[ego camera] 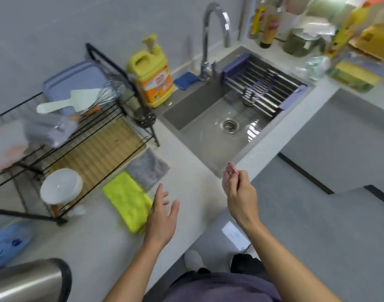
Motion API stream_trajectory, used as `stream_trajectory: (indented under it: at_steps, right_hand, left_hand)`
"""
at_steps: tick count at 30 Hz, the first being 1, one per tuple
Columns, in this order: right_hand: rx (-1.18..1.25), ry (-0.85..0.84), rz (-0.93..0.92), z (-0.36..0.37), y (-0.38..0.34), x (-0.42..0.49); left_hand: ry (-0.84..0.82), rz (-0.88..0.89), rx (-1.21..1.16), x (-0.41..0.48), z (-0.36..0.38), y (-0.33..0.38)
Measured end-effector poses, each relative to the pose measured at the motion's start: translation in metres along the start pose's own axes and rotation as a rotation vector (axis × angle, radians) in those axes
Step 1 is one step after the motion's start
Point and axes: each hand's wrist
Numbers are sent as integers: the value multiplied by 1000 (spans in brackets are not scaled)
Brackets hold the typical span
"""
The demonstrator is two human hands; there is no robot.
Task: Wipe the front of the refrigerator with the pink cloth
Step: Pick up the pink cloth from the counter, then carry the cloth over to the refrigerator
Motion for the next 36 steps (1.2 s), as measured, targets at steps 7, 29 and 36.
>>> stream_trajectory:
  at_steps: [7,29,36]
  right_hand:
    - [121,200,105,-139,47,-18]
    - [346,799,727,-387,282,-154]
    - [481,981,917,-432,330,-158]
  left_hand:
    - [-295,-104,-197,33,74,90]
    - [-975,-29,187,47,437,317]
    - [-1162,19,422,77,558,381]
Point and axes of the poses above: each hand's wrist, its own x-axis towards the middle knuckle, its own z-axis out of the palm, y = z × x, and after that the axes turned 13 degrees about -y, right-handed
